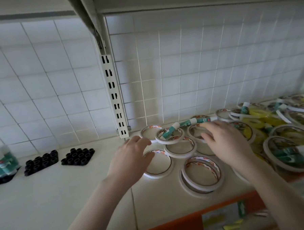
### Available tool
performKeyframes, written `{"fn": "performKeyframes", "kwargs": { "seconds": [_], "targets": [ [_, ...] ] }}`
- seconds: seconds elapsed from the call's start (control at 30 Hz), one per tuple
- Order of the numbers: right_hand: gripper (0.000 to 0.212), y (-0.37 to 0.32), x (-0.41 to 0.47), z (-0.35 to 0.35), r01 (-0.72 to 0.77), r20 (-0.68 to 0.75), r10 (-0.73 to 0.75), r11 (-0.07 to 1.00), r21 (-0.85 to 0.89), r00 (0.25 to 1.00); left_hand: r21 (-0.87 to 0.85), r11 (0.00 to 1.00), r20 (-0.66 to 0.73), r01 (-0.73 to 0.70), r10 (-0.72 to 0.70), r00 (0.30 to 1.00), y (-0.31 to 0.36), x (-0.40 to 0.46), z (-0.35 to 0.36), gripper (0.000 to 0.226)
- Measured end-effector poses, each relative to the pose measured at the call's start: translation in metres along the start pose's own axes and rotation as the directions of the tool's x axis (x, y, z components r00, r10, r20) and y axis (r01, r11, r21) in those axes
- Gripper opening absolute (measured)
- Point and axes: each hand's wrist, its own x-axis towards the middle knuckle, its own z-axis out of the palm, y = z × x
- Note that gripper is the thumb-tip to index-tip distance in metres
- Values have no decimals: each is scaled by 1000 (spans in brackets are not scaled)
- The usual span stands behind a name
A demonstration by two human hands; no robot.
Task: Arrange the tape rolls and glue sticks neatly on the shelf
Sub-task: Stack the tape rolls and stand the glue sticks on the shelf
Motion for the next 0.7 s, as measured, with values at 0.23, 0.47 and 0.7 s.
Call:
{"fn": "performKeyframes", "kwargs": {
  "seconds": [0.23, 0.47, 0.7],
  "targets": [
    [33, 2, 77, 31, 182, 274, -200, 979, 89, 941, 3, 994, -55, 109, -109, 993, 6, 15, 5, 32],
    [33, -1, 100, 66, 303, 400, -338, 941, 151, 852, 3, 974, -73, 226, -225, 972, 2, 14, 10, 32],
    [21, -1, 102, 63, 312, 332, -381, 919, 243, 863, 19, 964, -74, 264, -262, 962, -3, 12, 10, 33]
  ]
}}
